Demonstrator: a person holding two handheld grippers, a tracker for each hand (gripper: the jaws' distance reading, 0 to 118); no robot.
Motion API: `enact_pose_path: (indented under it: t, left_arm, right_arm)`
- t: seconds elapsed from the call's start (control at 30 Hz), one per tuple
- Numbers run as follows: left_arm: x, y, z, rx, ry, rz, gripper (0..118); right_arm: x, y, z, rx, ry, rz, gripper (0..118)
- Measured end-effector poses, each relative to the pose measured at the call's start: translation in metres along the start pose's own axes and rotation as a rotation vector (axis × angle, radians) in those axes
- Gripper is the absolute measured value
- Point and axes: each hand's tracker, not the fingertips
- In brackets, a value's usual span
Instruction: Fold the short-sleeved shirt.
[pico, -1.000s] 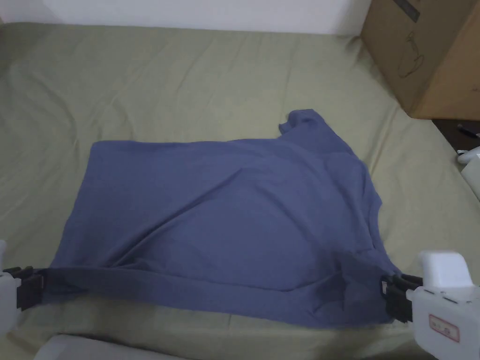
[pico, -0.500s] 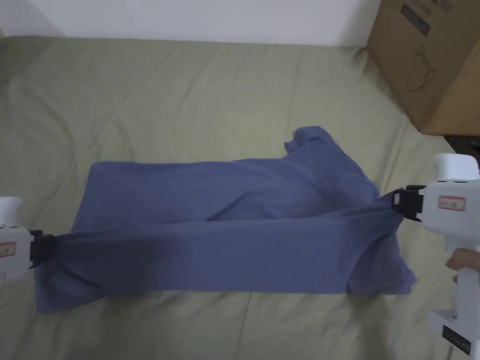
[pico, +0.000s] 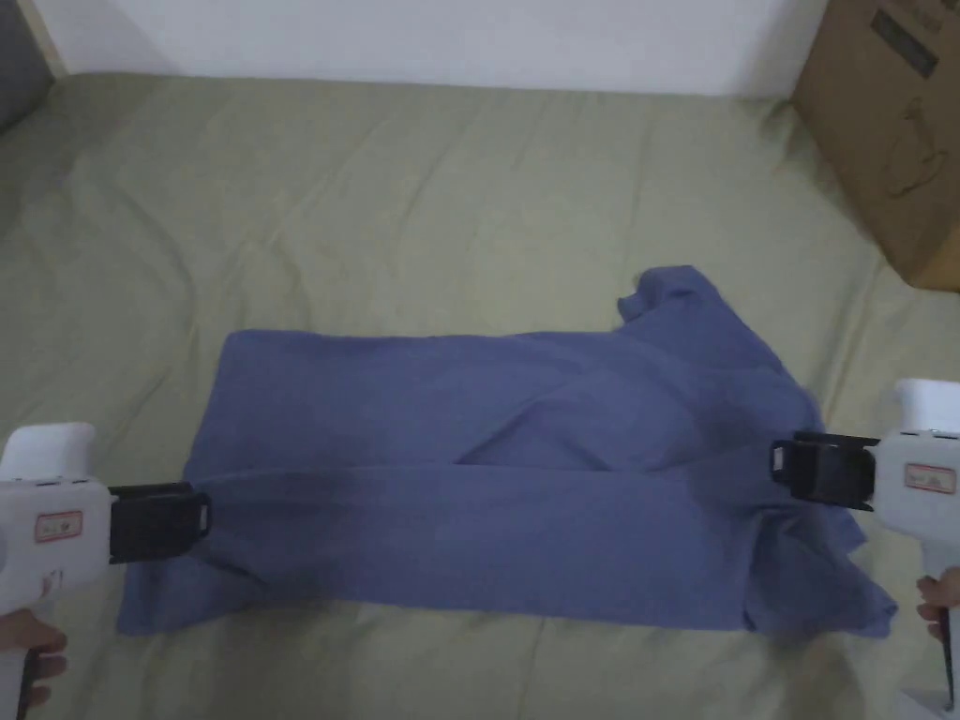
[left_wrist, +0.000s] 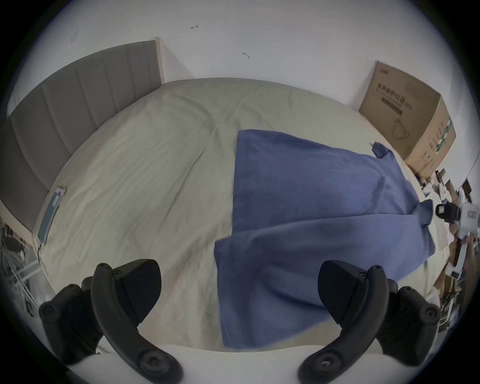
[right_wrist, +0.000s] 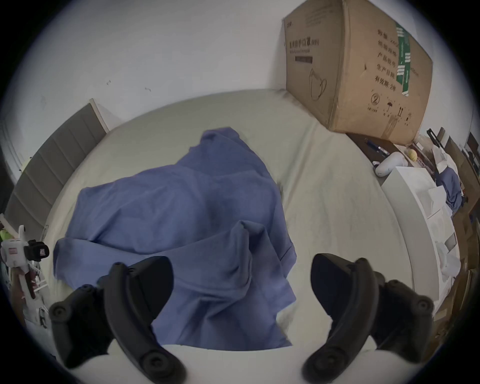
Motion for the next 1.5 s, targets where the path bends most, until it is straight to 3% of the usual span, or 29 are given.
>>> enact_pose_path:
  t: [0.03, 0.07, 0.1, 0.13, 0.17, 0.27, 0.43, 0.47, 0.5, 0.57, 0.6, 0.63, 0.73, 0.83, 0.9, 1.0, 1.03, 1.13, 1.17, 1.33, 1.4, 1.43, 1.5]
  left_arm:
    - [0.001, -0.006, 0.01, 0.001, 0.002, 0.001, 116]
    - [-0.008, -0.013, 0.008, 0.005, -0.002, -0.004, 103]
    - [-0.007, -0.022, 0.017, 0.017, -0.006, -0.006, 79]
    - [-0.006, -0.031, 0.025, 0.028, -0.019, 0.0, 46]
    - [-0.006, -0.038, 0.028, 0.023, -0.022, 0.005, 2]
    - [-0.009, -0.062, 0.032, 0.0, -0.015, 0.003, 0]
    - [-0.015, -0.075, 0.027, -0.028, -0.034, 0.035, 0]
    - [-0.016, -0.073, 0.025, -0.008, -0.032, 0.055, 7]
    - [-0.017, -0.071, 0.024, 0.007, -0.025, 0.065, 22]
    - [-0.021, -0.062, 0.017, 0.016, -0.035, 0.088, 73]
    - [-0.021, -0.059, 0.012, -0.003, -0.056, 0.112, 88]
    - [-0.024, -0.057, 0.004, -0.024, -0.094, 0.145, 93]
    - [-0.019, -0.058, -0.014, -0.087, -0.078, 0.169, 92]
    - [-0.008, -0.066, -0.03, -0.114, -0.013, 0.091, 77]
    - [0.005, -0.068, -0.039, -0.119, 0.06, -0.013, 37]
    - [0.009, -0.059, -0.02, -0.072, 0.089, -0.004, 14]
    - [0.004, -0.055, -0.019, -0.078, 0.067, 0.014, 5]
    - [-0.01, -0.047, -0.021, -0.111, -0.008, 0.086, 5]
    - [-0.009, -0.047, -0.02, -0.102, -0.001, 0.068, 5]
    - [0.005, -0.042, -0.004, -0.092, 0.008, 0.01, 5]
    - [0.003, -0.045, -0.01, -0.097, 0.014, -0.008, 5]
    - [0.004, -0.045, -0.009, -0.095, 0.017, -0.018, 5]
    - [0.005, -0.045, -0.008, -0.1, 0.019, -0.031, 5]
  right_arm:
    - [-0.003, -0.005, 0.011, 0.006, 0.004, -0.001, 99]
    - [-0.005, -0.011, 0.022, 0.022, 0.018, -0.001, 83]
    - [-0.006, -0.019, 0.032, 0.038, 0.045, 0.002, 60]
    - [-0.008, -0.028, 0.041, 0.041, 0.051, -0.004, 38]
    - [-0.011, -0.037, 0.048, 0.039, 0.047, -0.019, 15]
    - [-0.014, -0.064, 0.061, 0.02, 0.045, -0.053, 0]
    - [-0.022, -0.097, 0.072, -0.033, 0.049, -0.022, 0]
    - [-0.021, -0.1, 0.073, -0.041, 0.059, -0.028, 0]
    - [-0.02, -0.102, 0.073, -0.048, 0.056, -0.037, 0]
    - [-0.019, -0.106, 0.073, -0.052, 0.05, -0.059, 0]
    - [-0.019, -0.108, 0.073, -0.057, 0.045, -0.073, 0]
    - [-0.016, -0.109, 0.073, -0.059, 0.049, -0.087, 0]
    - [-0.015, -0.113, 0.076, -0.062, 0.064, -0.117, 0]
    - [-0.014, -0.119, 0.076, -0.066, 0.06, -0.138, 0]
    - [-0.011, -0.121, 0.074, -0.078, 0.065, -0.159, 0]
    - [-0.01, -0.12, 0.071, -0.081, 0.065, -0.162, 0]
    - [-0.008, -0.118, 0.068, -0.08, 0.045, -0.152, 6]
    - [-0.002, -0.108, 0.056, -0.123, 0.01, -0.102, 92]
    - [0.0, -0.104, 0.051, -0.13, 0.005, -0.093, 105]
    - [0.019, -0.089, 0.019, -0.109, -0.015, -0.113, 104]
    - [0.022, -0.085, 0.001, -0.156, -0.029, -0.148, 86]
    - [0.021, -0.085, -0.006, -0.168, 0.021, -0.165, 68]
    - [0.014, -0.083, -0.019, -0.192, 0.013, -0.167, 64]
